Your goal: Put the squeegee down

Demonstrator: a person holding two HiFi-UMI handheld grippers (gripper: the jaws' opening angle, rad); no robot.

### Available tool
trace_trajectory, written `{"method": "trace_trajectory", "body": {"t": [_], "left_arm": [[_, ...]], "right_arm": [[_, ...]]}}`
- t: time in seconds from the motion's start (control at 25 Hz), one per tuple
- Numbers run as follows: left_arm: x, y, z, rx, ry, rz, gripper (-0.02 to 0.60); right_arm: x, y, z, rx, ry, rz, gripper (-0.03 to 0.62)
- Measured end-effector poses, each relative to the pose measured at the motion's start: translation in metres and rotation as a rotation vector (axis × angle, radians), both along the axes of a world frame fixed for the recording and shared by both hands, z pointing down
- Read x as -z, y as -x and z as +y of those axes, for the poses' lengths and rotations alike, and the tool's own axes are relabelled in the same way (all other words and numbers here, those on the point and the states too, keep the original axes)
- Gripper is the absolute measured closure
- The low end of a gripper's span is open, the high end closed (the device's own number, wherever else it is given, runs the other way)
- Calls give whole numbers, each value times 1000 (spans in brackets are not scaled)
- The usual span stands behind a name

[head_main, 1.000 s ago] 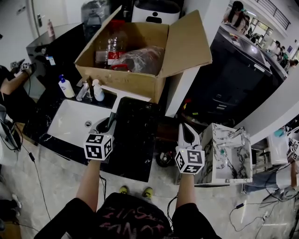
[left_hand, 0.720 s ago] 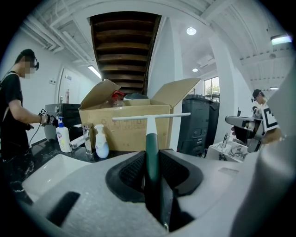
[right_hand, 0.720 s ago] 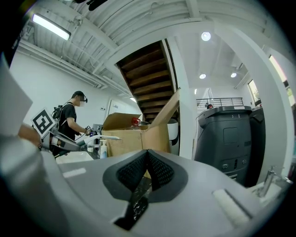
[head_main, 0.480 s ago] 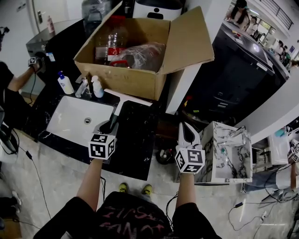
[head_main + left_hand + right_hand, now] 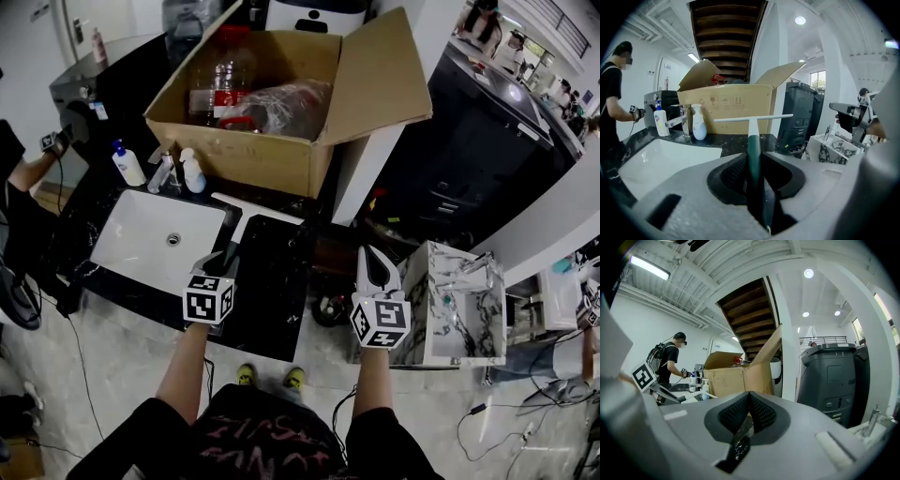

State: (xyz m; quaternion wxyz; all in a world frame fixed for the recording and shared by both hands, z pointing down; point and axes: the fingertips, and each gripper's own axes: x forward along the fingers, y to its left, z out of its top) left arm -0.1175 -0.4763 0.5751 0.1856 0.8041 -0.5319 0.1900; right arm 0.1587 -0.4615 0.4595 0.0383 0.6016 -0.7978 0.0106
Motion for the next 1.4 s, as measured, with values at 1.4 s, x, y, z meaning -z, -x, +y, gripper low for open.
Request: {"method": "trace_trajectory", "body": {"t": [1.4], "left_arm": [[-100,-13,8,20,239,-62,479]], "right_arm": [[-22,-21,-7,-6,50,-1,585]]}}
